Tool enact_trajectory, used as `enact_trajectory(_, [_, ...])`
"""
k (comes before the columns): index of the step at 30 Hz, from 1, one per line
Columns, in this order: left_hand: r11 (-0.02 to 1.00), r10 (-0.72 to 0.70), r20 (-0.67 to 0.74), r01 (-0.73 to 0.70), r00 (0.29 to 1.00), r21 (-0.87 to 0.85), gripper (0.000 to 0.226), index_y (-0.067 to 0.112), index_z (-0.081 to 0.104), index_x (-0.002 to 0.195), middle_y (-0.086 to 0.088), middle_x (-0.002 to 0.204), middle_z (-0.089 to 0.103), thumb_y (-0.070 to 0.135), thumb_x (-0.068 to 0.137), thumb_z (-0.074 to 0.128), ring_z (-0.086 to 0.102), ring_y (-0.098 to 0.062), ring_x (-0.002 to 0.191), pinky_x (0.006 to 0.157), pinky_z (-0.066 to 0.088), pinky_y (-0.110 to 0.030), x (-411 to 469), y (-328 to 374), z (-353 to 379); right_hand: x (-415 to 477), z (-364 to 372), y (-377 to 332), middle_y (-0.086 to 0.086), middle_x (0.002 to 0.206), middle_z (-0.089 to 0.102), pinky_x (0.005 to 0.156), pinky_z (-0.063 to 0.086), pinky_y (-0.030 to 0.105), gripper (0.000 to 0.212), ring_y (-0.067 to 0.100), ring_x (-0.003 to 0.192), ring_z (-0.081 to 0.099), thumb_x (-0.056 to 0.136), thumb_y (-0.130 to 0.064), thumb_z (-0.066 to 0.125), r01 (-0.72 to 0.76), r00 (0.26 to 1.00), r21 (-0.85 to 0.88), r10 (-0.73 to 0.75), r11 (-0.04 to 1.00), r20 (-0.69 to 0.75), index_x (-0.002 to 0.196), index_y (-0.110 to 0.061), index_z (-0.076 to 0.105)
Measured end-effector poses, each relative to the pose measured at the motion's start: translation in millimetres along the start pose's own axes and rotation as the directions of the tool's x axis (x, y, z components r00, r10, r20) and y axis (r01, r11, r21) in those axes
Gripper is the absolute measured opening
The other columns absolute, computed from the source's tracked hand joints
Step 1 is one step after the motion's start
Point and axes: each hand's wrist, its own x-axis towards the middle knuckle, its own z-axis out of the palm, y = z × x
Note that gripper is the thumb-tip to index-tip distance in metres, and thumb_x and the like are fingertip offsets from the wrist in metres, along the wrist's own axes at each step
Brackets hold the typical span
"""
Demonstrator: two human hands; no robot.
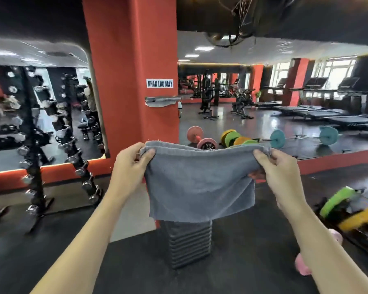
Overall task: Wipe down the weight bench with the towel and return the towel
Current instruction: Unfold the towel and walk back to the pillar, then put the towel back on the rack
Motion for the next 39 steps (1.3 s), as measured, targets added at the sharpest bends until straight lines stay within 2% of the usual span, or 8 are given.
enact_trajectory(5, [0.998,-0.028,-0.011,0.028,1.000,-0.057,0.045,-0.005,0.044,0.073,-0.004,0.063,0.036,0.030,0.099,0.058,0.032,-0.014,0.058,0.055,0.023,-0.032,97.3,-66.6,44.1,109.5,60.6,57.8,0.022,0.064,0.063,0.062,0.061,0.055,0.032,0.032,0.052,0.066,0.095,-0.026,0.065,0.023,0.998,0.069,-0.026,0.997,0.050,0.081,0.003,0.065])
enact_trajectory(9, [0.993,-0.077,-0.035,0.073,0.996,-0.097,0.057,-0.008,0.057,0.091,-0.023,0.071,0.054,0.049,0.089,0.061,0.046,-0.022,0.067,0.054,0.042,-0.048,180.7,-117.2,82.5,207.9,112.4,100.0,0.028,0.067,0.064,0.058,0.061,0.052,0.035,0.031,0.049,0.067,0.093,-0.027,0.066,0.039,0.995,0.120,-0.050,0.992,0.083,0.086,0.007,0.064])
enact_trajectory(11, [0.988,-0.117,-0.056,0.111,0.992,-0.111,0.060,-0.005,0.060,0.095,-0.018,0.076,0.058,0.054,0.085,0.061,0.048,-0.022,0.072,0.059,0.045,-0.044,225.1,-135.8,99.4,261.6,138.9,114.2,0.017,0.061,0.064,0.057,0.060,0.052,0.028,0.032,0.049,0.067,0.094,-0.027,0.065,0.034,0.993,0.116,-0.047,0.993,0.107,0.082,-0.001,0.067])
enact_trajectory(16, [0.991,-0.126,-0.152,0.117,0.980,-0.069,0.032,-0.001,0.062,0.085,0.016,0.053,0.042,0.028,0.099,0.060,0.034,-0.005,0.051,0.051,0.025,-0.030,335.2,-178.8,131.2,387.0,202.2,136.1,0.007,0.059,0.061,0.035,0.041,0.023,0.022,0.015,0.035,0.057,0.096,-0.024,0.064,0.076,0.983,0.089,-0.090,0.993,0.160,0.091,-0.003,0.070])
enact_trajectory(25, [0.992,-0.111,-0.229,0.096,0.967,-0.077,0.028,0.011,0.067,0.076,0.005,0.060,0.050,0.029,0.098,0.062,0.042,-0.010,0.053,0.049,0.032,-0.023,525.3,-291.3,157.5,553.8,334.8,172.7,0.011,0.057,0.062,0.035,0.047,0.024,0.020,0.016,0.036,0.059,0.096,-0.022,0.065,0.110,0.973,0.178,-0.143,0.978,0.183,0.080,-0.011,0.067])
enact_trajectory(29, [0.989,-0.082,-0.243,0.048,0.967,-0.143,0.025,0.008,0.070,0.088,-0.007,0.079,0.054,0.032,0.094,0.063,0.047,-0.021,0.071,0.061,0.037,-0.037,622.5,-341.3,159.8,635.9,413.4,179.1,0.011,0.056,0.059,0.036,0.049,0.023,0.021,0.015,0.034,0.058,0.095,-0.022,0.065,0.127,0.977,0.222,-0.160,0.967,0.138,0.084,-0.005,0.067])
enact_trajectory(34, [0.998,-0.034,-0.311,0.018,0.950,-0.052,0.030,0.015,0.057,0.070,0.000,0.056,0.037,0.022,0.099,0.059,0.034,-0.005,0.034,0.037,0.029,-0.017,746.5,-384.6,158.2,745.5,505.4,169.3,0.014,0.073,0.063,0.042,0.053,0.025,0.019,0.014,0.036,0.061,0.094,-0.024,0.066,0.146,0.978,0.287,-0.181,0.947,0.101,0.083,-0.008,0.064])
enact_trajectory(39, [1.000,0.006,-0.339,-0.005,0.941,0.004,0.019,0.007,0.060,0.084,-0.005,0.057,0.046,0.017,0.101,0.057,0.042,-0.004,0.026,0.030,0.035,-0.020,837.4,-425.7,163.0,831.5,574.6,180.4,0.017,0.086,0.069,0.049,0.058,0.027,0.017,0.019,0.046,0.069,0.096,-0.022,0.064,0.106,0.976,0.352,-0.166,0.930,0.145,0.084,-0.010,0.063])
